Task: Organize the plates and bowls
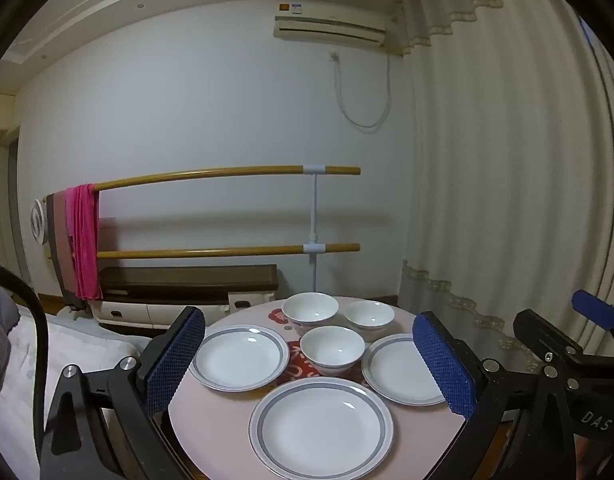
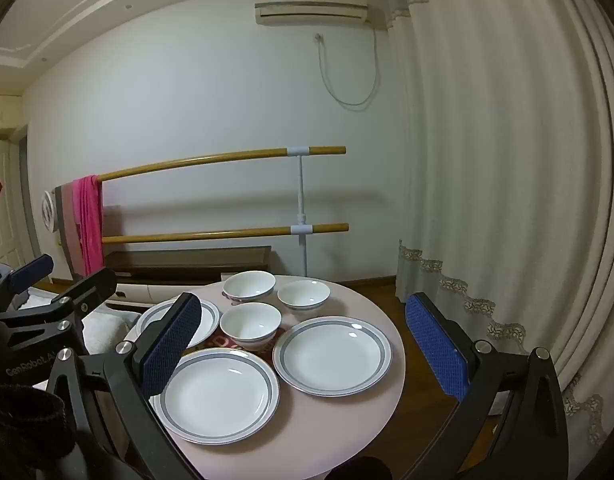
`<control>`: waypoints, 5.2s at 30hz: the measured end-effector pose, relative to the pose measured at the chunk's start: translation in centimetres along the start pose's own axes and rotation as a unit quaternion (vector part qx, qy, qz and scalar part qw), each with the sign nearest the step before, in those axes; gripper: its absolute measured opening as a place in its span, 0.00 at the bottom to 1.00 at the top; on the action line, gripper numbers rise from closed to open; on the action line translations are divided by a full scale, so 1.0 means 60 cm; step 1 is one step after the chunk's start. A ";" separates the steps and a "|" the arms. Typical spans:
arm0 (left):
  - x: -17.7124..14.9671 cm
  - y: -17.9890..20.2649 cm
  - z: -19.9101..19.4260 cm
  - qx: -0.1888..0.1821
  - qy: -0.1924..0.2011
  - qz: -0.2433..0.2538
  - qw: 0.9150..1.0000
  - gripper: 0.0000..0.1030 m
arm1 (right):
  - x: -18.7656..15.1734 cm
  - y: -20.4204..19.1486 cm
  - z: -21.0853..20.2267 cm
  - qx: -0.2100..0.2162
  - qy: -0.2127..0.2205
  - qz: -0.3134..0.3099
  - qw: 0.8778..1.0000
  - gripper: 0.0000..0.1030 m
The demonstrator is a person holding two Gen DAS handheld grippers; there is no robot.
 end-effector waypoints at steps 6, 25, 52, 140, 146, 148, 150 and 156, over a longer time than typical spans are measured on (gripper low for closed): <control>0.004 -0.005 0.001 -0.005 -0.005 -0.013 1.000 0.99 | -0.006 0.002 0.005 0.000 -0.001 0.000 1.000 1.00; 0.003 -0.002 -0.005 -0.006 -0.002 0.001 1.000 0.99 | -0.012 0.007 0.015 -0.002 0.000 -0.004 1.000 1.00; 0.005 0.002 -0.009 -0.003 0.001 0.003 1.000 0.99 | -0.015 0.007 0.019 -0.002 0.003 -0.005 1.000 1.00; -0.351 -0.195 0.281 0.017 -0.328 -0.094 0.940 0.99 | -0.424 -0.060 0.241 0.127 -0.311 0.123 0.934 0.18; -0.370 -0.196 0.292 0.039 -0.349 -0.075 0.933 0.99 | -0.425 -0.061 0.243 0.130 -0.309 0.126 0.934 0.18; -0.367 -0.192 0.291 0.026 -0.338 -0.092 0.936 0.98 | -0.424 -0.060 0.244 0.131 -0.309 0.129 0.933 0.18; -0.365 -0.189 0.290 0.016 -0.330 -0.112 0.937 0.98 | -0.424 -0.062 0.244 0.133 -0.308 0.134 0.932 0.18; -0.366 -0.193 0.288 0.026 -0.329 -0.093 0.939 0.76 | -0.426 -0.060 0.244 0.142 -0.295 0.137 0.935 0.19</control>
Point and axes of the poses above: each gripper's, at about its wrist camera, not at the fingertips, and z roughly the way its jaws point, y to its right, x to its top, the point moved 10 cm from there along z, roughly the way its jaws point, and after that the axes turned 12 degrees about y, right-handed, at the moved point
